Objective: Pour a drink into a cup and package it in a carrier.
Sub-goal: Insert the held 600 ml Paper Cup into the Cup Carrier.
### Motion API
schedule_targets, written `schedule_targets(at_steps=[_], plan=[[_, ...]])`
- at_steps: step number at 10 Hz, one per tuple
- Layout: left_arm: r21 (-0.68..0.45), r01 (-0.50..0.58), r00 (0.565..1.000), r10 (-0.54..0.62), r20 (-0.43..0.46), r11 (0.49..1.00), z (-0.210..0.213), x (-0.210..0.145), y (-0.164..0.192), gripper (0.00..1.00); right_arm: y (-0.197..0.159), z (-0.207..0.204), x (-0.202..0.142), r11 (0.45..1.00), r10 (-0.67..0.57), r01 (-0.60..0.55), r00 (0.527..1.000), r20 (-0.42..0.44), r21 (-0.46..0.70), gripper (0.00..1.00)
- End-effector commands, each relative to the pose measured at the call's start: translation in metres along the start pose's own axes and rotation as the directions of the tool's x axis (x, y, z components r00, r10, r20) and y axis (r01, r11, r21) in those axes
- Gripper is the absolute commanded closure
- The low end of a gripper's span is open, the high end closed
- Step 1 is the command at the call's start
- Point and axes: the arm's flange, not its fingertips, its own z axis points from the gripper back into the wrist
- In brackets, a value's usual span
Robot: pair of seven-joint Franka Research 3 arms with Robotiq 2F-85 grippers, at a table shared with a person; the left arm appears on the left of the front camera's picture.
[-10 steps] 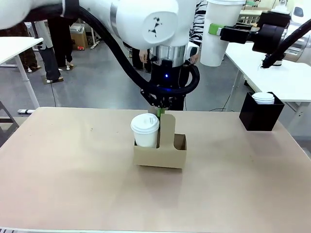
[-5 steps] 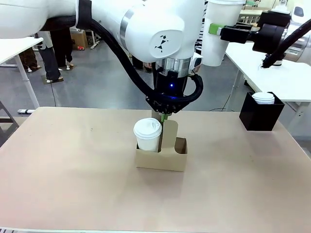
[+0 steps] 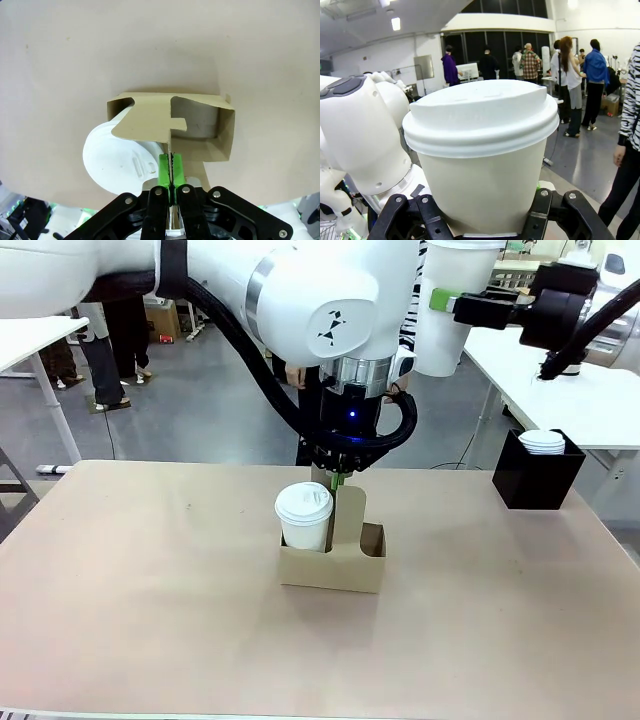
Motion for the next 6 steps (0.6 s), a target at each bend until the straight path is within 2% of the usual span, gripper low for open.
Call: schedule_targets(at_steps=[1, 2, 3, 5, 6], plan=[[0.0, 0.0, 1.0, 0.0, 0.0, 1.0, 0.0, 0.0, 0.0, 0.4, -0.001, -0.003, 0.004, 1.0, 0.01, -0.01, 1.0, 0.016, 0.005, 0.4], [-0.026, 0.009, 1.0, -0.01, -0.025, 1.0, 0.015, 0.001, 0.01, 0.4, -0.001, -0.003, 0.004, 1.0, 0.01, -0.01, 1.0, 0.016, 0.005, 0.4], [-0.069, 0.05, 0.997, -0.054, -0.055, 0.996, 0.03, -0.002, 0.019, 0.0, -0.001, -0.003, 0.004, 1.0, 0.01, -0.01, 1.0, 0.016, 0.005, 0.4], [-0.165, 0.152, 0.979, -0.171, -0.109, 0.975, 0.067, 0.003, 0.05, 0.0, 0.0, 0.0, 0.0, 1.0, 0.0, 0.0, 1.0, 0.0, 0.0, 0.4], [-0.215, 0.204, 0.969, -0.229, -0.095, 0.955, 0.091, 0.009, 0.082, 0.16, -0.046, -0.013, 0.005, 0.98, -0.103, 0.105, 0.994, -0.018, 0.171, 0.4]])
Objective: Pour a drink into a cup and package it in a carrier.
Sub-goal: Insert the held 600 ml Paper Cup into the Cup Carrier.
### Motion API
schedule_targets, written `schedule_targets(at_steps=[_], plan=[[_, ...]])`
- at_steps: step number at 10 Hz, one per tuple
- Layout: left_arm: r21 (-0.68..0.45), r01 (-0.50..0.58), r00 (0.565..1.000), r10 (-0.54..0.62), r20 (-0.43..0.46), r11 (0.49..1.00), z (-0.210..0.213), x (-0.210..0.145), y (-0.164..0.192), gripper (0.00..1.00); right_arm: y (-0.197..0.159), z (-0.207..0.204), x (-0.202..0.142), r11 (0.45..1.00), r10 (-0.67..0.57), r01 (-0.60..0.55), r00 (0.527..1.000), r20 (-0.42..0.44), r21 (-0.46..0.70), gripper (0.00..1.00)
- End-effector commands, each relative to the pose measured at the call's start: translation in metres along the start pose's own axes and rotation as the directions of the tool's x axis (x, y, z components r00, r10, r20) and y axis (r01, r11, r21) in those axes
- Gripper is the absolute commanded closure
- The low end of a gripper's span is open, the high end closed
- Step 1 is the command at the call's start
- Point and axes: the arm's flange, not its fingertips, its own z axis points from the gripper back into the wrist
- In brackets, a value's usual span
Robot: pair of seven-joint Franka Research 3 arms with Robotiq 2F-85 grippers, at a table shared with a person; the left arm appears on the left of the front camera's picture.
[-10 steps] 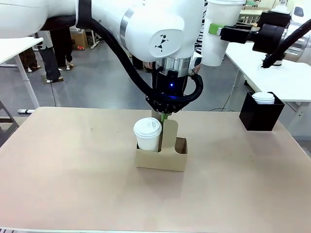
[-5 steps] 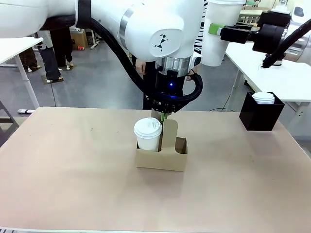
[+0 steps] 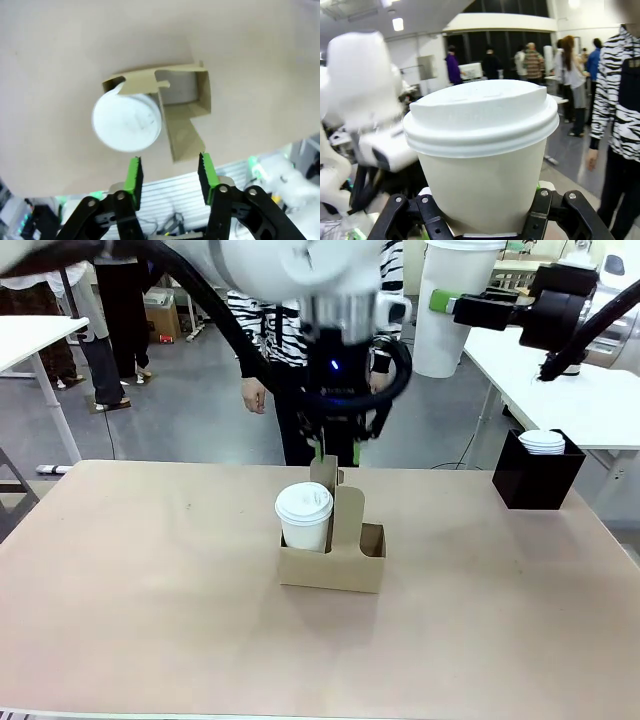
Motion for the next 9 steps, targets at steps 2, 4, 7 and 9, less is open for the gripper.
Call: schedule_targets(at_steps=[2, 4, 7, 9], plan=[[-0.097, 0.234, 0.972, -0.236, -0.005, 0.967, 0.058, -0.014, 0.099, 0.0, -0.078, -0.02, 0.0, 0.931, -0.061, 0.084, 0.995, -0.073, 0.356, 0.4], [-0.103, 0.385, 0.922, -0.377, 0.091, 0.917, 0.062, -0.026, 0.184, 0.0, -0.087, -0.039, -0.033, 0.881, -0.043, 0.088, 0.993, -0.105, 0.465, 0.4], [-0.041, 0.651, 0.726, -0.605, 0.328, 0.758, 0.021, -0.055, 0.288, 0.0, -0.077, -0.062, -0.09, 0.852, 0.108, -0.031, 0.987, -0.118, 0.523, 0.4], [0.002, 0.633, 0.714, -0.585, 0.385, 0.774, -0.004, -0.058, 0.301, 0.0, -0.068, -0.063, -0.103, 0.898, 0.152, -0.113, 0.987, -0.058, 0.426, 0.4]])
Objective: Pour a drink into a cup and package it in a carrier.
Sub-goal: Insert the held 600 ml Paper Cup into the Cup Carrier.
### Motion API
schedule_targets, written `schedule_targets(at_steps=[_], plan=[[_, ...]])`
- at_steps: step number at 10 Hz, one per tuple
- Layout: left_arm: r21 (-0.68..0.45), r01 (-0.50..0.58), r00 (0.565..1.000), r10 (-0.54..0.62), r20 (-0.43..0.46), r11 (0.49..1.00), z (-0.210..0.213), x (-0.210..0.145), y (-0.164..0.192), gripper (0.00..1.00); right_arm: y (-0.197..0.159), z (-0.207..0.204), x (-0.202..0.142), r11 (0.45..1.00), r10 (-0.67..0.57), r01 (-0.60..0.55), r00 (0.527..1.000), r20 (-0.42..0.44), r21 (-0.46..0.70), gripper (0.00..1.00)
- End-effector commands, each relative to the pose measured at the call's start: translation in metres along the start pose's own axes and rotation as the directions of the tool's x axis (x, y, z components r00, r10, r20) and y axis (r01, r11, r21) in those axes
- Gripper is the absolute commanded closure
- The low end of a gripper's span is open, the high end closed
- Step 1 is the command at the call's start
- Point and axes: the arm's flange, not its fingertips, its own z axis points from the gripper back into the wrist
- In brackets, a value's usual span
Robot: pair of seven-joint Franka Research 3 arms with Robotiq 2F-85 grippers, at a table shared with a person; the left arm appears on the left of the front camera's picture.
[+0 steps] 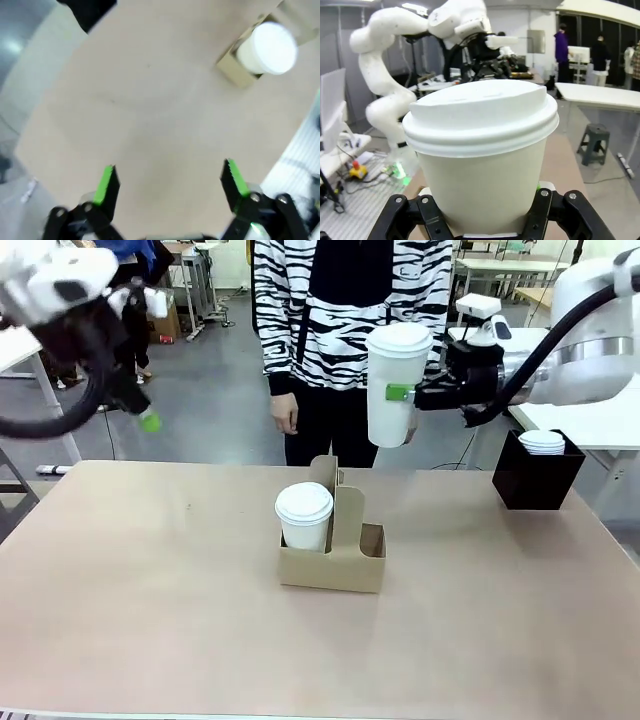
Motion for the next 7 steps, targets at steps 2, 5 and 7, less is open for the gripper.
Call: schedule_targets(at_steps=[2, 5, 7], plan=[[-0.01, -0.026, 0.999, 0.025, -0.045, 1.0, 0.014, 0.02, -0.002, 0.0, 0.0, 0.002, 0.007, 0.999, -0.037, 0.037, 0.999, 0.006, 0.037, 0.4], [0.06, 0.004, 1.0, -0.004, -0.005, 0.998, -0.011, -0.007, 0.0, 0.0, 0.006, -0.002, -0.03, 0.999, -0.021, 0.02, 0.999, 0.042, 0.025, 0.4], [0.081, 0.078, 0.996, -0.081, 0.035, 0.994, -0.024, -0.037, 0.009, 0.0, 0.013, -0.006, -0.06, 1.0, 0.022, -0.022, 0.993, 0.115, -0.002, 0.4]])
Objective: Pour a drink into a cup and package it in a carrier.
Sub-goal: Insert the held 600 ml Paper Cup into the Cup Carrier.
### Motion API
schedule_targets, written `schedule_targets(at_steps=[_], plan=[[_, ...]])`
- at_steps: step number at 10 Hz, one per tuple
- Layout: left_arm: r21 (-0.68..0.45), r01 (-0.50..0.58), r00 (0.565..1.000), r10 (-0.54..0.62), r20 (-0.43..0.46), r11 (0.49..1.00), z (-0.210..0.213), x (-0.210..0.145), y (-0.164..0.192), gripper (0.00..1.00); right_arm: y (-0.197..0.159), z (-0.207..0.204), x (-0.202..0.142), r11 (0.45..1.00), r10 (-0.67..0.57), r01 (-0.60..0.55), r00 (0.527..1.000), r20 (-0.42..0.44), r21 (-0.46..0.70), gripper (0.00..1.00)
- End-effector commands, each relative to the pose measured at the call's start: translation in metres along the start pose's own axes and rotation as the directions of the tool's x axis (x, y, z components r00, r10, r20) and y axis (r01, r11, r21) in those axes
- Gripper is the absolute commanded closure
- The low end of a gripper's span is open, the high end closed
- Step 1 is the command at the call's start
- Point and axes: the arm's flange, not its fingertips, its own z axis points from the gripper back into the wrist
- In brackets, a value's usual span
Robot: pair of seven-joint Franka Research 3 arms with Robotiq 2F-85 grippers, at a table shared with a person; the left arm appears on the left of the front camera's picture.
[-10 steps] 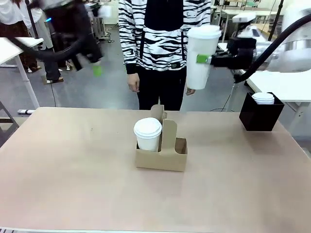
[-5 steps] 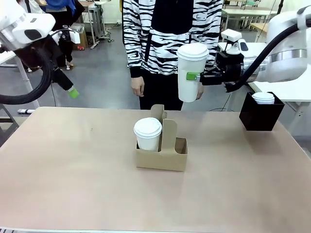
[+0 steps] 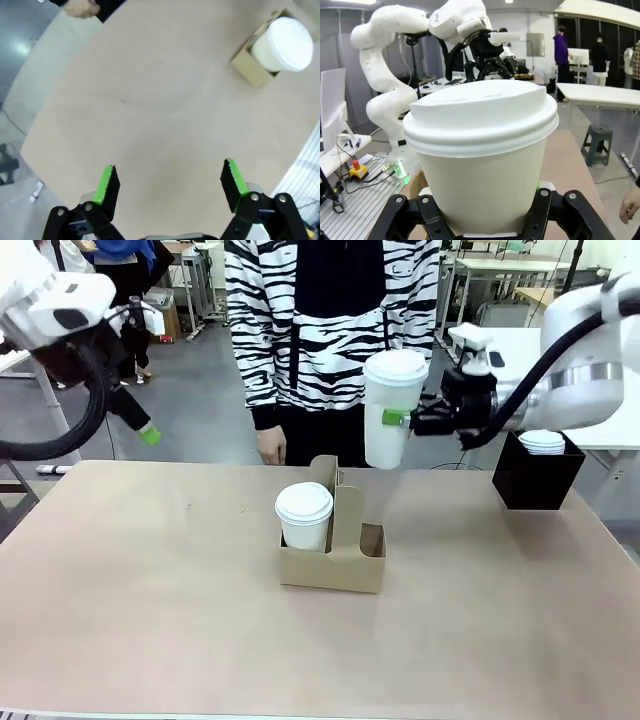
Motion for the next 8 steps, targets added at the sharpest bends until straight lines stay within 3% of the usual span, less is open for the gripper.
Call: schedule_targets(at_steps=[1, 4, 6, 7, 8], plan=[[0.036, 0.098, 0.994, -0.1, 0.05, 0.995, -0.016, -0.04, 0.0, 0.0, 0.007, -0.009, -0.021, 0.997, 0.072, -0.071, 0.994, 0.088, -0.013, 0.4], [0.007, 0.278, 0.94, -0.274, 0.203, 0.961, -0.041, -0.086, 0.008, 0.0, 0.024, -0.018, -0.046, 0.998, 0.066, -0.069, 0.988, 0.142, 0.015, 0.4], [-0.092, 0.324, 0.92, -0.291, 0.262, 0.941, -0.046, -0.101, 0.009, 0.0, 0.037, -0.021, -0.057, 0.998, 0.034, -0.041, 0.99, 0.134, 0.044, 0.4], [0.019, 0.256, 0.954, -0.255, 0.159, 0.967, -0.038, -0.08, 0.01, 0.0, 0.039, -0.024, -0.061, 0.998, 0.014, -0.022, 0.992, 0.126, 0.06, 0.4], [0.019, 0.256, 0.954, -0.255, 0.159, 0.967, -0.038, -0.08, 0.01, 0.0, 0.042, -0.028, -0.066, 0.996, -0.006, -0.005, 0.993, 0.121, 0.089, 0.4]])
